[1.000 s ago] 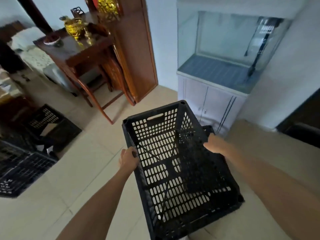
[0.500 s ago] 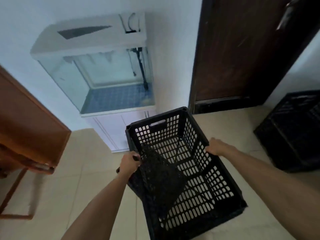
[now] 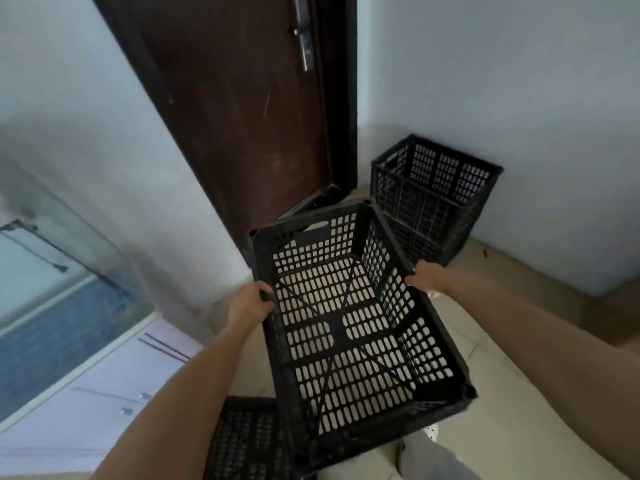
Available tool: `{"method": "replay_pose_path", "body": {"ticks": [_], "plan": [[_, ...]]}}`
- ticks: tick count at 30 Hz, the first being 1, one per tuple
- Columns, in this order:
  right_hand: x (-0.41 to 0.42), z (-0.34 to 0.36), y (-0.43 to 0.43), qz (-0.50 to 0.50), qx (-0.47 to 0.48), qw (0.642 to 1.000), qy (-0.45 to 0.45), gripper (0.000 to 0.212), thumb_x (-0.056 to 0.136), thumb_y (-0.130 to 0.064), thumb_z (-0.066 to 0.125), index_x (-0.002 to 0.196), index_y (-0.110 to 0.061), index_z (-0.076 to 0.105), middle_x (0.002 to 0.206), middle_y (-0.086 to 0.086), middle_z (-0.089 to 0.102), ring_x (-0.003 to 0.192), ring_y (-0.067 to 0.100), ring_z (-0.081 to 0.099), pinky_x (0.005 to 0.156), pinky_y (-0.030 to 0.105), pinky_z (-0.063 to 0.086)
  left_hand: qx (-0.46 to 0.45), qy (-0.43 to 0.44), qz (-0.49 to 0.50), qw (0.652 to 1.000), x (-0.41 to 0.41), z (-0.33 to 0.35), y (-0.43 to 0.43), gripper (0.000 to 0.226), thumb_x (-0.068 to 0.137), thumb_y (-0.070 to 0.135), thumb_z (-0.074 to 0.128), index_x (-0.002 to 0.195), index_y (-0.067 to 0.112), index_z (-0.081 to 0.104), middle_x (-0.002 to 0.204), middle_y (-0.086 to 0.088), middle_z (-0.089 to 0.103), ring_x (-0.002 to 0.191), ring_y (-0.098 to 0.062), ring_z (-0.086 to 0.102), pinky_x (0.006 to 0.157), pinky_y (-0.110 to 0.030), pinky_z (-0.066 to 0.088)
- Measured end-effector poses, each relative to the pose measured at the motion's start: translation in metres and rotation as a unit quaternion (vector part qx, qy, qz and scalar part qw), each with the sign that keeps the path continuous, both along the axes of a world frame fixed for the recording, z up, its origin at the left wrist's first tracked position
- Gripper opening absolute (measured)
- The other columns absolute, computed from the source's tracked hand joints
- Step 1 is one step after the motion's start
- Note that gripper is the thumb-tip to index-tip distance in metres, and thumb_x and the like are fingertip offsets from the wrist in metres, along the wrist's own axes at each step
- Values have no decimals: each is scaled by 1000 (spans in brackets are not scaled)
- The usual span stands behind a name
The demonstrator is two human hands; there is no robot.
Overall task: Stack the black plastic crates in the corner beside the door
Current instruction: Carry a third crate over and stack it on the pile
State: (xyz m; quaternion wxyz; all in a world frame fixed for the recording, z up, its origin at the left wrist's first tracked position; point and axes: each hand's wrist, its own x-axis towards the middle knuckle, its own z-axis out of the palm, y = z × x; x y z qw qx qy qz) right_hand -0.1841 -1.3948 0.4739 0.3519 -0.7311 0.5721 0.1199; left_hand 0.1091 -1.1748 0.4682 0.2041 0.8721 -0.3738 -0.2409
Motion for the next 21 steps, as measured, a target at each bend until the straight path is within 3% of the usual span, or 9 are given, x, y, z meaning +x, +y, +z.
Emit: {"method": "replay_pose_path", "body": {"ticks": [5, 7, 10, 13, 15, 18, 21], "plan": [[-53, -20, -90, -52, 24, 998, -24, 53, 94, -28, 51, 136, 3, 41, 132, 21, 54, 113, 35, 57, 87, 35, 52, 19, -24, -83, 996, -24, 4, -124, 22, 79, 10, 70, 79, 30, 60, 85, 12, 60, 84, -8, 57, 78, -27, 45], [-78, -43, -138, -59, 62, 996, -25, 46, 91, -26, 52, 127, 1, 52, 125, 20, 60, 101, 32, 62, 80, 35, 57, 45, -21, -119, 992, -33, 8, -172, 23, 79, 13, 71, 77, 33, 59, 86, 10, 62, 86, -9, 61, 81, -32, 51], [-107, -51, -202, -102, 96, 990, -36, 38, 89, -22, 52, 119, 1, 54, 119, 20, 61, 101, 35, 63, 81, 40, 58, 59, -28, -157, 985, -43, 16, -244, 21, 79, 17, 70, 80, 35, 60, 93, 8, 64, 90, -10, 63, 86, -40, 53], [-118, -15, -235, -100, 50, 993, -35, 32, 94, -23, 48, 115, 0, 55, 112, 21, 62, 94, 32, 64, 70, 32, 55, 37, -59, -180, 981, -54, 31, -307, 18, 78, 16, 71, 82, 32, 65, 95, 6, 66, 92, -15, 64, 89, -45, 52], [-124, -8, -266, -102, 28, 994, -41, 37, 95, -26, 48, 120, 0, 54, 116, 20, 62, 92, 30, 63, 74, 32, 52, 25, -68, -179, 981, -62, 44, -342, 15, 79, 13, 70, 88, 25, 68, 98, 2, 67, 95, -19, 64, 89, -42, 52], [-129, -4, -315, -86, -35, 995, -37, 51, 88, -34, 45, 127, -3, 50, 124, 16, 60, 105, 31, 60, 90, 38, 51, 21, -95, -169, 981, -64, 59, -399, 17, 82, 12, 69, 98, 18, 70, 103, 0, 65, 99, -20, 62, 87, -37, 51], [-128, 5, -358, -78, -82, 993, -32, 44, 91, -31, 46, 124, -2, 47, 120, 17, 57, 105, 35, 59, 88, 41, 52, 40, -111, -175, 977, -55, 61, -451, 16, 83, 16, 69, 99, 20, 67, 108, -1, 62, 103, -23, 61, 87, -38, 51]]}}
